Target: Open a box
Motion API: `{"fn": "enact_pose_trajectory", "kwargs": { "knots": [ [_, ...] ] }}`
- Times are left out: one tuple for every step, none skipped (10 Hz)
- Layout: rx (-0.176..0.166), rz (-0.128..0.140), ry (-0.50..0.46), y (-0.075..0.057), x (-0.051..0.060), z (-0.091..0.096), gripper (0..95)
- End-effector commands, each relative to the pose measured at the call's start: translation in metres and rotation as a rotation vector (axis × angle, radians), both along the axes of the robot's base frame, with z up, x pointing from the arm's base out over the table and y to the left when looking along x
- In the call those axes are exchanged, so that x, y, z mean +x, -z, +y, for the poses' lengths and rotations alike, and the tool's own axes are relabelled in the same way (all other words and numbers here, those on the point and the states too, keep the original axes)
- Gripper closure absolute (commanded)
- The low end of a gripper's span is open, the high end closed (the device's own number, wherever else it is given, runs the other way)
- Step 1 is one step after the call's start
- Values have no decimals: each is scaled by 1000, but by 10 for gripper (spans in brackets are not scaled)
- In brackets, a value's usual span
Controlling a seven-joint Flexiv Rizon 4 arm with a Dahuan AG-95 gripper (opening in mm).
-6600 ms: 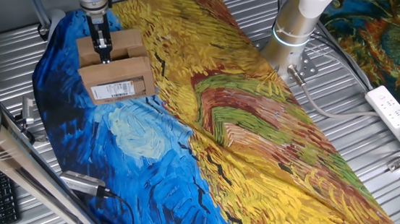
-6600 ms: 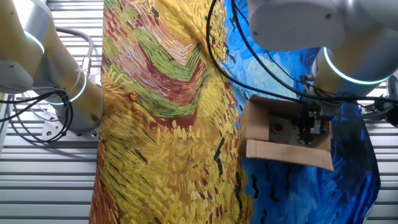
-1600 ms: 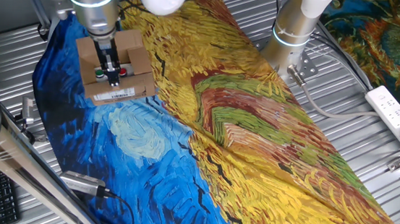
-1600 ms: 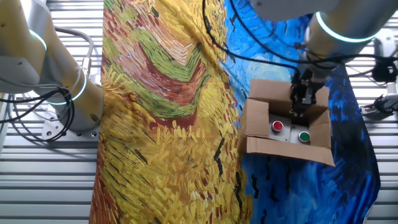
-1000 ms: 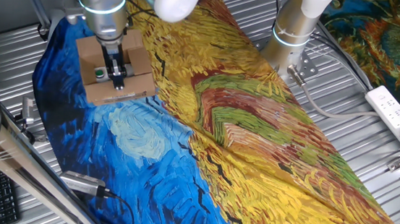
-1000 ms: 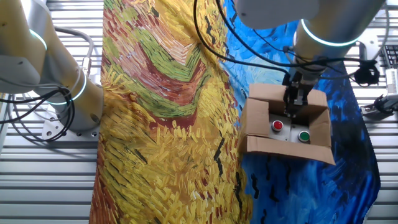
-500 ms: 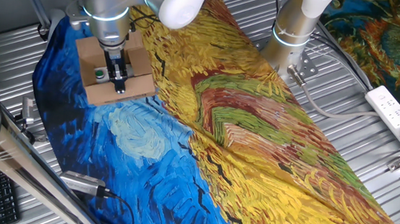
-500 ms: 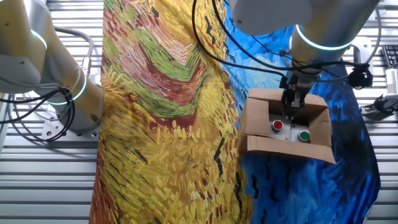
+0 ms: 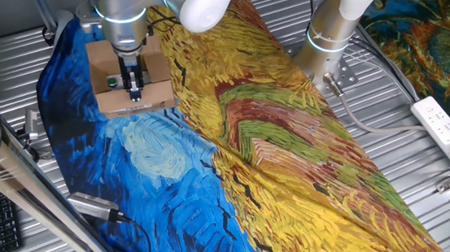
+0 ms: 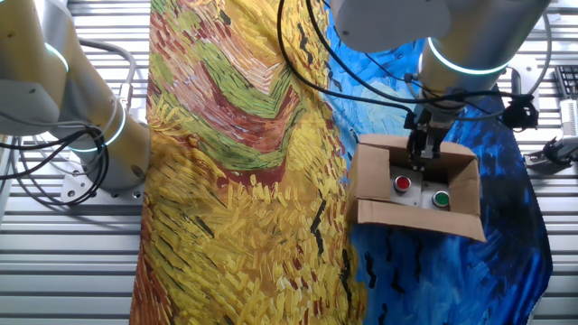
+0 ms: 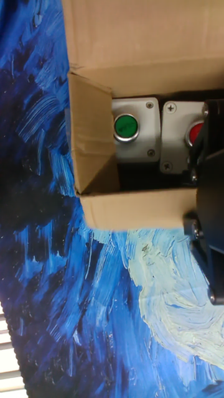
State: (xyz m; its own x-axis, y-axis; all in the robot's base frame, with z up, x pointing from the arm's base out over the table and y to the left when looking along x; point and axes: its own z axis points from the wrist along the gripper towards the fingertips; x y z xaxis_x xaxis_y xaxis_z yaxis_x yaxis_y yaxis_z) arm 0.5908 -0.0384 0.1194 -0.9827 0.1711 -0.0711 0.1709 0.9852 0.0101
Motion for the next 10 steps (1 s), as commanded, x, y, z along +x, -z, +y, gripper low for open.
{"fn": "enact_pose_trajectory", "kwargs": {
  "knots": [
    [-2, -1, 0, 0, 0, 0, 950],
    [-4, -1, -1, 1, 0, -1, 950],
    [-6, -2, -2, 3, 0, -2, 950],
    [-5, -3, -1, 3, -1, -2, 950],
    [-4, -3, 1, 3, -1, -2, 950],
    [-4, -4, 2, 2, -1, -2, 950],
    [-4, -7, 2, 2, -1, -2, 950],
    [-4, -7, 1, 2, -1, -2, 950],
    [-4, -7, 1, 2, -1, -2, 950],
    [-5, -6, -3, 2, -1, -2, 950]
  ]
}}
